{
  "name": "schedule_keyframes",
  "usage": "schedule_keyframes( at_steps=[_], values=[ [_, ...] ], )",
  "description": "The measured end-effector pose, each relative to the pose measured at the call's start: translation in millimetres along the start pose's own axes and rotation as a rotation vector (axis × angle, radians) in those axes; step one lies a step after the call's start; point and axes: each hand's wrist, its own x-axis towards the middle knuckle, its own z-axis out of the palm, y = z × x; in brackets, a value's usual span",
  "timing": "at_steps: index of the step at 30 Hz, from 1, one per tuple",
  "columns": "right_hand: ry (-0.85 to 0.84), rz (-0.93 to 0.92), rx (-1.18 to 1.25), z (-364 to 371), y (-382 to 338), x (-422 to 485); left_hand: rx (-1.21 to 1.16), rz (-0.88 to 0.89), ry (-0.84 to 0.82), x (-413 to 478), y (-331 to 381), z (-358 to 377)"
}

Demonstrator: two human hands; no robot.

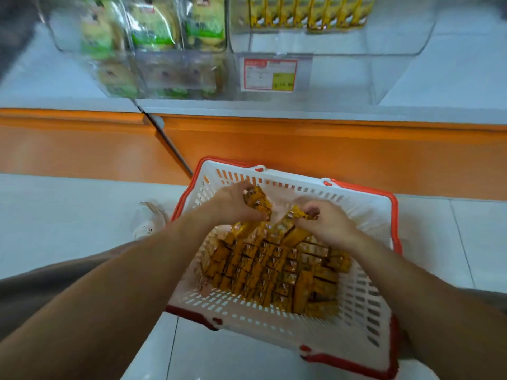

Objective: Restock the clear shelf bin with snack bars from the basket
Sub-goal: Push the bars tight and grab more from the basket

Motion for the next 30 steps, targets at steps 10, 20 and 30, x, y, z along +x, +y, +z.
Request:
schedule_keyframes(
  at_steps=[10, 20, 30],
  values=[
    [-0.233, -0.227, 0.060, -145.3, -179.3, -75.6, -0.473, 0.171, 0.176, -147.2, 128.4, -105.8],
    [-0.354, -0.316, 0.302, -186.4, -207.0, -104.1, -0.931, 0.217, 0.224, -178.3, 140.9, -80.7],
    [-0.378, -0.232, 0.404, -189.6, -193.7, -58.9, -0.975, 0.253, 0.141, -149.0, 146.4, -86.6]
  ],
)
